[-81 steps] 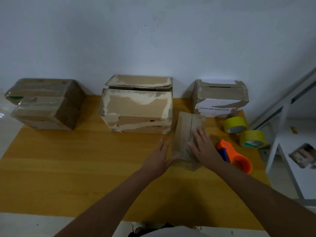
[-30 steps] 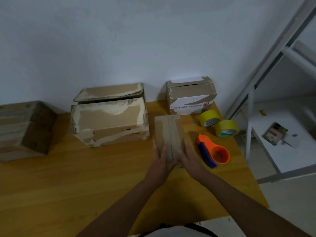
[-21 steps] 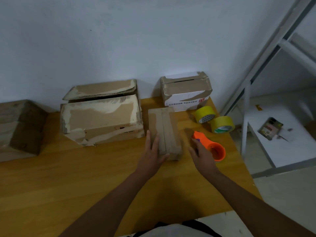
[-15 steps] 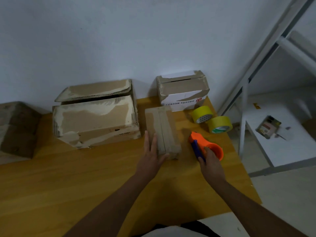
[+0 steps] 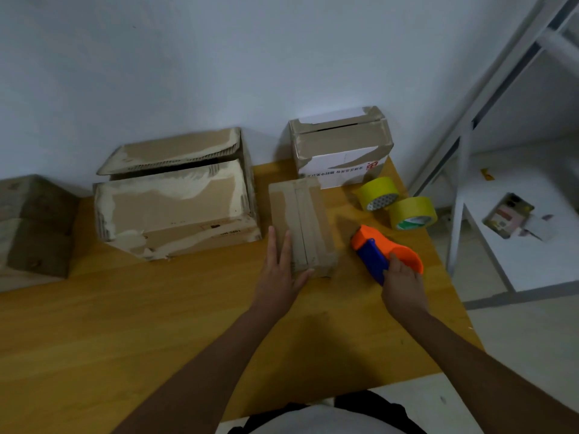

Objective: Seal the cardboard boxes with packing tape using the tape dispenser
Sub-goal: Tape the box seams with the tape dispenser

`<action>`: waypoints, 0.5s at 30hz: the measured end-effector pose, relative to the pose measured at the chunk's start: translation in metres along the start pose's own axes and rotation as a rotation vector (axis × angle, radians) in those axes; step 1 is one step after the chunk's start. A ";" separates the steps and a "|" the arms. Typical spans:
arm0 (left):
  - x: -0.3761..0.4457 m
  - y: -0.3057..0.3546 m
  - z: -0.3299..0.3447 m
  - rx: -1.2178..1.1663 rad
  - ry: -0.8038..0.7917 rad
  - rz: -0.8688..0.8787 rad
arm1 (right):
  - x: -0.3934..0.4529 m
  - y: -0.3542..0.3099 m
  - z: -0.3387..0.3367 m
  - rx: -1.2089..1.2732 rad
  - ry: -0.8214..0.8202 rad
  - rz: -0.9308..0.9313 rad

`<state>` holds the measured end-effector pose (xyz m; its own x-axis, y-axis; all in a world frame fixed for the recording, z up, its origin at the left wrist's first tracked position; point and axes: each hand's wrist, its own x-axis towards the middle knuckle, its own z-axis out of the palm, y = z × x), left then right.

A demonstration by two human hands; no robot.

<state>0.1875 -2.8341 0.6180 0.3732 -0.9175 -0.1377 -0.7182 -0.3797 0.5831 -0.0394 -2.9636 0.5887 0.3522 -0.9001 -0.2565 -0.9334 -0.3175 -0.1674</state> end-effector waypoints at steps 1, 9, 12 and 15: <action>0.000 0.000 0.000 -0.007 0.003 -0.001 | -0.002 0.004 -0.008 0.128 0.002 -0.008; 0.001 0.006 -0.009 -0.027 -0.072 -0.022 | -0.035 0.003 -0.058 0.706 0.215 0.099; 0.003 0.017 -0.023 -0.103 0.024 0.027 | -0.048 -0.007 -0.077 0.770 0.290 0.037; 0.004 0.030 -0.041 -0.428 0.037 -0.086 | -0.058 -0.021 -0.101 0.857 0.310 -0.060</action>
<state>0.1914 -2.8441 0.6682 0.4471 -0.8769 -0.1762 -0.3786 -0.3640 0.8509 -0.0467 -2.9349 0.7034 0.2489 -0.9683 0.0218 -0.4992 -0.1476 -0.8538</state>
